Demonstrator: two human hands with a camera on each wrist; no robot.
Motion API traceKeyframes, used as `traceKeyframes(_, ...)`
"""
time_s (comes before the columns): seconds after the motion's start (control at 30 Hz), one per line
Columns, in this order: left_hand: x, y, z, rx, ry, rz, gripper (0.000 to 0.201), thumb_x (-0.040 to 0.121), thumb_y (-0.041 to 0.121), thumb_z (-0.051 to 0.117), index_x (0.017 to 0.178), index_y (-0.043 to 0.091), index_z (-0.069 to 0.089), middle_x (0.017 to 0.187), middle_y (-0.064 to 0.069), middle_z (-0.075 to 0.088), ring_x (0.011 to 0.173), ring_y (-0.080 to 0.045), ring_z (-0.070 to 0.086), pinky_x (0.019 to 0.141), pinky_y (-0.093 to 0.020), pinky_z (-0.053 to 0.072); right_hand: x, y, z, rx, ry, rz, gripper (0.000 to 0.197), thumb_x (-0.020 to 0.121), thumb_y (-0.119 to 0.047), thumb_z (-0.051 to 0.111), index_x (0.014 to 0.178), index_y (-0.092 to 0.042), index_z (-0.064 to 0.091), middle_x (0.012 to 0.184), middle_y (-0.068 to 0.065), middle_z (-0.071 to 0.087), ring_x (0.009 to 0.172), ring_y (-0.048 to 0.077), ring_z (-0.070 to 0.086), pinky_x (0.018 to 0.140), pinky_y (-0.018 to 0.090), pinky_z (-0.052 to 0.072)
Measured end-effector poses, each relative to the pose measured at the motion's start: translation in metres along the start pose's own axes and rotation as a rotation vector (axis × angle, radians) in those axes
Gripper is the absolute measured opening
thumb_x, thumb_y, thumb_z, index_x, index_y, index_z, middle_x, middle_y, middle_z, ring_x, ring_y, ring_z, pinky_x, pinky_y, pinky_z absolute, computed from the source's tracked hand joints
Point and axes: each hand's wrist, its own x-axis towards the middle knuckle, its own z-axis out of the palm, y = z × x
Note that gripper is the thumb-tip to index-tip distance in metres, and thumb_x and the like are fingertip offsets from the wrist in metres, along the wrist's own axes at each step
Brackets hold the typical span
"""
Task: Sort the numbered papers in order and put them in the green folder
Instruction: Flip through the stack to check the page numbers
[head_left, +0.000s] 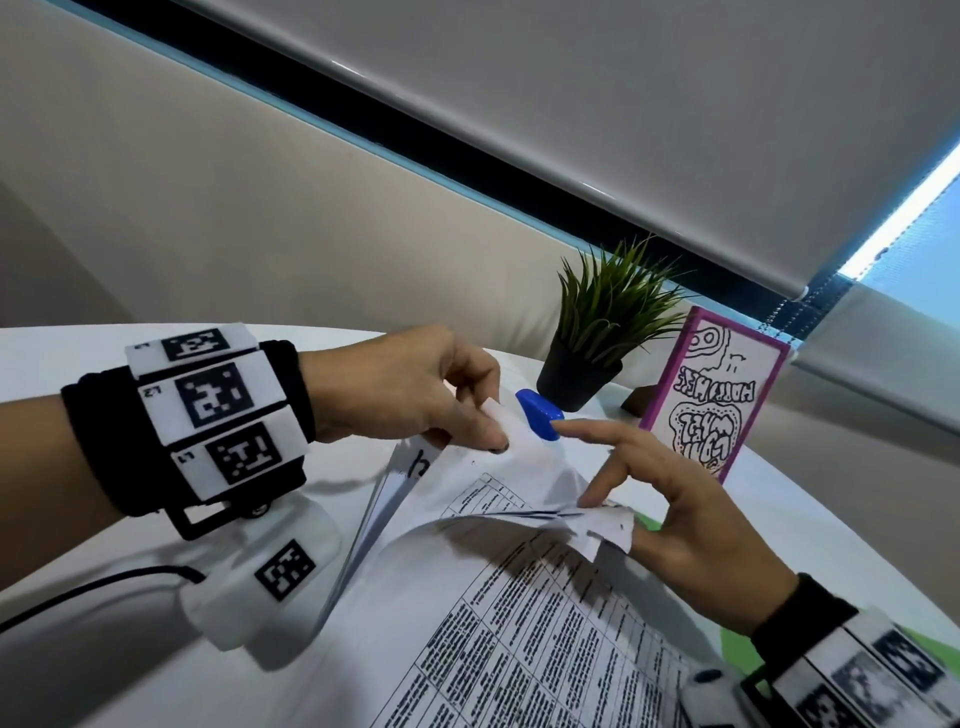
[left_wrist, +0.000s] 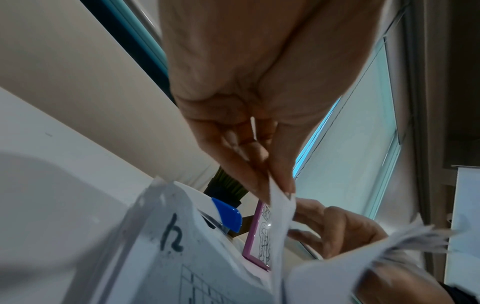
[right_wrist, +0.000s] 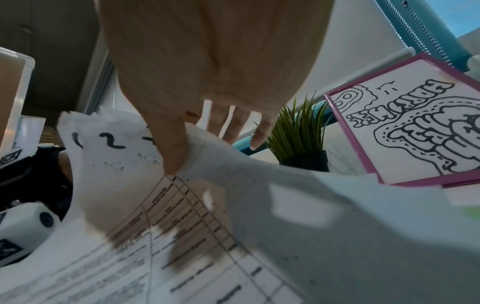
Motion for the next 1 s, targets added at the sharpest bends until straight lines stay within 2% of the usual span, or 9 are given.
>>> traceKeyframes(0.1, -0.001, 0.008, 0.003, -0.034, -0.055, 0.022, 0.027, 0.083, 0.017, 0.074, 0.063, 0.013, 0.056, 0.064, -0.009, 0.061, 0.061, -0.009, 0.055, 0.061, -0.021, 0.048, 0.002, 0.0, 0.002, 0.125, -0.045, 0.062, 0.019, 0.083, -0.008, 0.073, 0.097, -0.014, 0.062, 0.118, -0.011, 0.067, 0.111, 0.011, 0.062, 0.094, 0.024, 0.048)
traceKeyframes(0.2, 0.004, 0.004, -0.003, 0.101, 0.004, -0.063, 0.035, 0.09, 0.043, 0.06, 0.066, 0.018, 0.066, 0.067, 0.007, 0.068, 0.067, -0.012, 0.064, 0.073, -0.028, 0.054, 0.001, 0.002, 0.003, 0.151, -0.041, 0.091, 0.044, 0.084, -0.001, 0.072, 0.12, -0.023, 0.061, 0.11, -0.005, 0.07, 0.089, 0.022, 0.065, 0.084, 0.033, 0.054)
traceKeyframes(0.33, 0.008, -0.015, -0.017, 0.581, 0.022, -0.159, 0.017, 0.088, 0.035, 0.066, 0.086, 0.02, 0.074, 0.087, 0.004, 0.074, 0.081, -0.017, 0.067, 0.082, -0.034, 0.055, -0.004, -0.001, 0.004, 0.229, -0.045, 0.047, 0.026, 0.084, 0.007, 0.067, 0.099, -0.013, 0.076, 0.095, 0.002, 0.074, 0.081, 0.025, 0.071, 0.066, 0.041, 0.058)
traceKeyframes(0.47, 0.009, -0.019, -0.016, 0.69, 0.035, -0.171, 0.012, 0.082, 0.027, 0.072, 0.091, 0.019, 0.074, 0.087, 0.003, 0.073, 0.073, -0.011, 0.066, 0.07, -0.025, 0.053, -0.006, 0.0, 0.007, 0.405, -0.019, 0.075, 0.02, 0.077, 0.015, 0.065, 0.088, 0.003, 0.075, 0.094, 0.008, 0.072, 0.075, 0.035, 0.069, 0.055, 0.034, 0.057)
traceKeyframes(0.57, 0.013, -0.019, -0.015, 0.675, 0.039, -0.144, 0.009, 0.081, 0.023, 0.073, 0.088, 0.018, 0.073, 0.082, 0.0, 0.074, 0.055, -0.007, 0.059, 0.061, -0.02, 0.048, -0.003, 0.003, 0.006, 0.215, -0.046, 0.032, 0.019, 0.077, 0.008, 0.073, 0.085, -0.009, 0.077, 0.097, 0.001, 0.074, 0.089, 0.023, 0.07, 0.07, 0.026, 0.056)
traceKeyframes(0.63, 0.013, -0.02, -0.017, 0.683, 0.022, -0.144, 0.005, 0.08, 0.022, 0.073, 0.082, 0.017, 0.072, 0.079, -0.002, 0.074, 0.054, -0.009, 0.059, 0.058, -0.019, 0.047, -0.001, 0.002, 0.007, 0.159, -0.06, 0.006, 0.002, 0.08, -0.013, 0.074, 0.082, -0.015, 0.075, 0.101, -0.002, 0.074, 0.096, 0.019, 0.069, 0.077, 0.027, 0.054)
traceKeyframes(0.7, 0.013, -0.02, -0.018, 0.671, 0.015, -0.123, 0.006, 0.081, 0.02, 0.072, 0.077, 0.016, 0.071, 0.075, -0.003, 0.073, 0.056, -0.01, 0.06, 0.056, -0.018, 0.047, 0.0, 0.0, 0.007, 0.121, -0.057, -0.001, 0.012, 0.079, -0.028, 0.073, 0.079, -0.016, 0.071, 0.108, -0.003, 0.072, 0.099, 0.018, 0.068, 0.079, 0.028, 0.052)
traceKeyframes(0.87, 0.011, -0.009, -0.02, 0.443, -0.014, 0.042, 0.015, 0.087, 0.027, 0.07, 0.076, 0.018, 0.064, 0.061, 0.013, 0.065, 0.055, -0.003, 0.057, 0.056, -0.015, 0.046, 0.006, -0.003, 0.009, 0.032, -0.06, 0.002, 0.017, 0.078, -0.03, 0.074, 0.072, -0.023, 0.059, 0.131, -0.013, 0.062, 0.126, 0.009, 0.054, 0.099, 0.02, 0.042)
traceKeyframes(1.0, 0.004, 0.006, -0.017, 0.098, -0.195, 0.097, 0.015, 0.091, 0.023, 0.065, 0.084, 0.01, 0.063, 0.066, 0.012, 0.06, 0.065, -0.005, 0.059, 0.067, -0.024, 0.053, 0.008, -0.006, 0.009, 0.054, -0.021, 0.004, 0.011, 0.073, -0.034, 0.07, 0.069, -0.031, 0.06, 0.114, -0.012, 0.069, 0.109, 0.007, 0.064, 0.09, 0.02, 0.047)
